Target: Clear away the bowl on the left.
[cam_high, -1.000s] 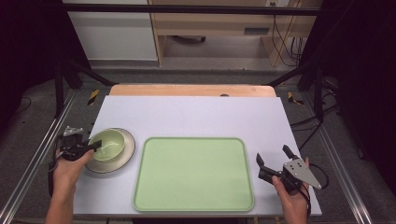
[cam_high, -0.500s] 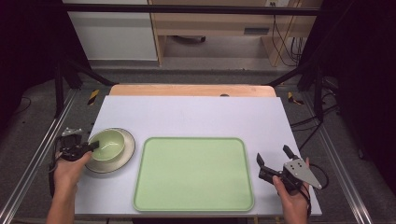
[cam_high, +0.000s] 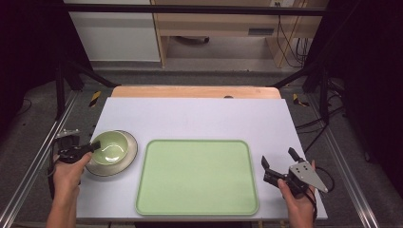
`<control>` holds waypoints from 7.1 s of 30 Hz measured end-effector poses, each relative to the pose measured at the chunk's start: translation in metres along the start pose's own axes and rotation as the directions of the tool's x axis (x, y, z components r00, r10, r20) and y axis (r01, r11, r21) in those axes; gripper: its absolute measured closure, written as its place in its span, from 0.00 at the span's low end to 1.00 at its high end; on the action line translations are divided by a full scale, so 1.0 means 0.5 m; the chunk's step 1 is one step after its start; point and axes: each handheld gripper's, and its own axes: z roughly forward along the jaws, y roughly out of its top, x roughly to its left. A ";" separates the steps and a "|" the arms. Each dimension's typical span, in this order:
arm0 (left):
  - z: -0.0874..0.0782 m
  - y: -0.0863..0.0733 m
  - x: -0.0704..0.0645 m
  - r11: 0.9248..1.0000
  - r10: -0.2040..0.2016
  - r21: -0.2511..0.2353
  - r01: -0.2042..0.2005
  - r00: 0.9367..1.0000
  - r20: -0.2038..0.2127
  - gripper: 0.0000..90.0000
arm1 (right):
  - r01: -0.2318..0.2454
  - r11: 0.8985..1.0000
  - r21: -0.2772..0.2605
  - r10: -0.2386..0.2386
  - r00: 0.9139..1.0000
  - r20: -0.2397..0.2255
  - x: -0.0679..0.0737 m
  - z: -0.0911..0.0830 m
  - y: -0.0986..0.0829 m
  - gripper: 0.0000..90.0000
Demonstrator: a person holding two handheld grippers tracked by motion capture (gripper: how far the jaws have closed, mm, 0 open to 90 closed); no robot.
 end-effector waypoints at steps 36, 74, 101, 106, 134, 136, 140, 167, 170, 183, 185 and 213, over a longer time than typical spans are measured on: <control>-0.004 0.036 -0.123 0.995 0.094 -0.038 -0.089 0.981 0.168 0.91 | -0.002 1.000 0.000 0.002 1.000 0.000 0.001 0.001 0.000 0.05; 0.046 0.014 -0.299 0.971 0.221 0.011 -0.241 0.909 0.352 0.91 | 0.013 0.998 -0.062 -0.014 1.000 -0.004 0.004 -0.007 0.006 0.04; 0.089 -0.025 -0.418 0.944 0.274 0.048 -0.327 0.857 0.436 0.91 | 0.018 0.999 -0.052 -0.018 1.000 -0.008 0.006 -0.003 0.005 0.04; 0.097 -0.032 -0.427 0.941 0.278 0.053 -0.333 0.856 0.436 0.91 | 0.018 0.999 -0.052 -0.018 1.000 -0.007 0.006 -0.003 0.005 0.04; 0.115 -0.050 -0.455 0.927 0.283 0.087 -0.364 0.834 0.474 0.91 | 0.017 0.999 -0.051 -0.017 1.000 -0.007 0.005 -0.003 0.004 0.04; 0.116 -0.051 -0.457 0.927 0.283 0.089 -0.365 0.833 0.475 0.91 | 0.016 0.999 -0.047 -0.016 1.000 -0.006 0.005 -0.002 0.004 0.04; 0.118 -0.053 -0.460 0.923 0.287 0.094 -0.374 0.830 0.479 0.91 | 0.018 0.999 -0.047 -0.019 1.000 -0.007 0.005 -0.002 0.004 0.04; 0.131 -0.057 -0.458 0.925 0.264 0.116 -0.362 0.831 0.490 0.92 | 0.017 0.999 -0.043 -0.017 1.000 -0.005 0.005 -0.001 0.003 0.04; 0.131 -0.057 -0.458 0.921 0.273 0.118 -0.373 0.829 0.488 0.92 | 0.017 0.999 -0.043 -0.017 1.000 -0.005 0.005 -0.002 0.003 0.04; 0.133 -0.060 -0.459 0.918 0.285 0.114 -0.381 0.831 0.478 0.92 | 0.017 0.999 -0.042 -0.017 1.000 -0.008 0.006 -0.001 0.003 0.04; 0.136 -0.059 -0.458 0.916 0.294 0.104 -0.388 0.824 0.485 0.92 | 0.018 0.999 -0.041 -0.019 1.000 -0.007 0.006 -0.001 0.003 0.04; 0.099 -0.040 -0.460 0.897 0.426 -0.092 -0.433 0.790 0.442 0.36 | 0.014 0.999 -0.039 -0.015 1.000 -0.009 0.005 -0.001 0.002 0.04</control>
